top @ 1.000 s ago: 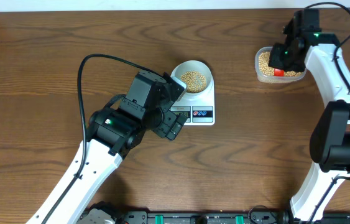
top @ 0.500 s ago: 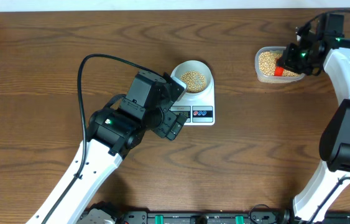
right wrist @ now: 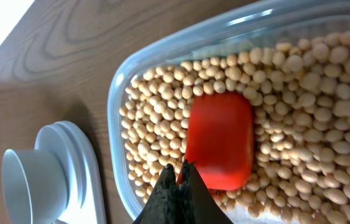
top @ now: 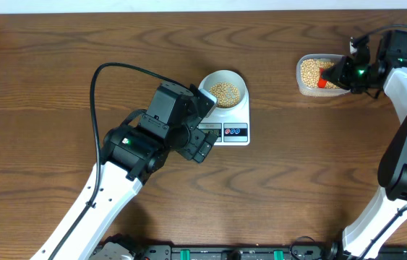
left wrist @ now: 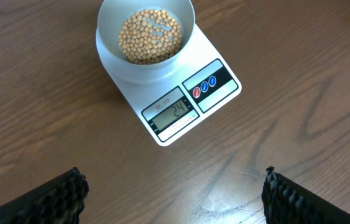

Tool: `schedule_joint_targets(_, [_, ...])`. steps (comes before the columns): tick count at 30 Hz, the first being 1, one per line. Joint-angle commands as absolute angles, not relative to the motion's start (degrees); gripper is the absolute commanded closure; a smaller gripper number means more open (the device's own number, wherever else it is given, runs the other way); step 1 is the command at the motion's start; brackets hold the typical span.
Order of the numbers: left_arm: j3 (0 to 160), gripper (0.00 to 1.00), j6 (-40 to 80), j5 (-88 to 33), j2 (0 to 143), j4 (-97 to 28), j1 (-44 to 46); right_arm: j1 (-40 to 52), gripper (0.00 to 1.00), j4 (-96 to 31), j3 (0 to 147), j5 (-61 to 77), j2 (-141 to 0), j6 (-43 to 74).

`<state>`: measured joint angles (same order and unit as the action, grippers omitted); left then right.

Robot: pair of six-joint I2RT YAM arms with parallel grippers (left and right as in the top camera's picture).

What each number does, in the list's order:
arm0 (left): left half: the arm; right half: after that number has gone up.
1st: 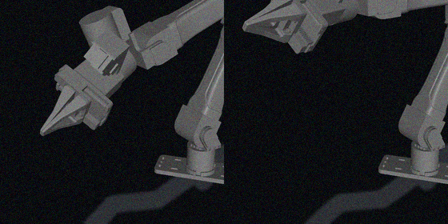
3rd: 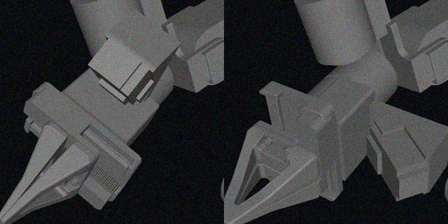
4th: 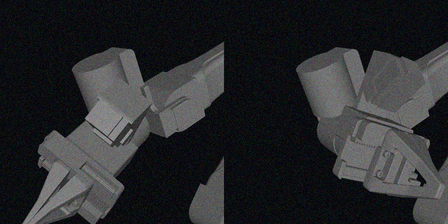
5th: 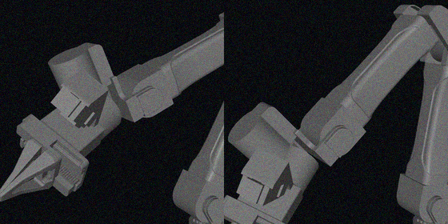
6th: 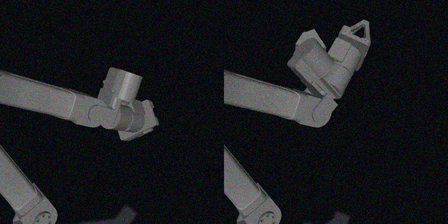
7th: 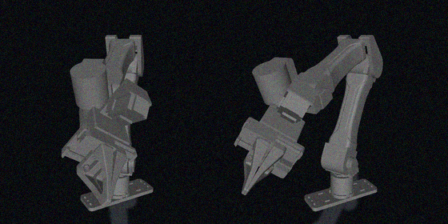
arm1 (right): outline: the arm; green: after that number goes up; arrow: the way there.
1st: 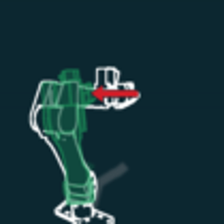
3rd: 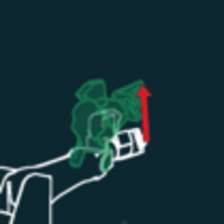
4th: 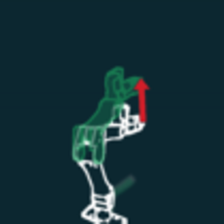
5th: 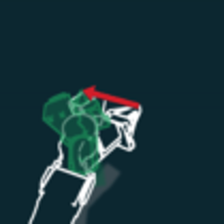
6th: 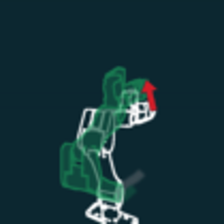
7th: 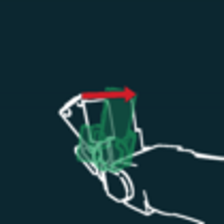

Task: Scoop item into bowl and weigh 50g on scale
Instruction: 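Dip the red scoop into the peas again with the right gripper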

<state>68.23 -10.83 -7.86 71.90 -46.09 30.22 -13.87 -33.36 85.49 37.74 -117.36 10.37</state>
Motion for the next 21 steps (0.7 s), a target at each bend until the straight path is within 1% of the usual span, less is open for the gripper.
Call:
schedule_joint_targets(1, [68.62, 0.08, -11.77, -8.56, 72.23, -46.06, 30.13, -13.76, 0.99, -34.09, 83.61, 42.22, -118.26, 10.22])
schedule_joint_targets(8, [68.62, 0.08, -11.77, -8.56, 72.23, -46.06, 30.13, -15.4, 0.99, -33.8, 82.67, 43.11, -118.26, 9.93])
schedule_joint_targets(21, [68.62, 0.08, -11.77, -8.56, 72.23, -46.06, 30.13, -19.59, 0.99, -30.57, 78.94, 51.46, -118.26, 9.1])
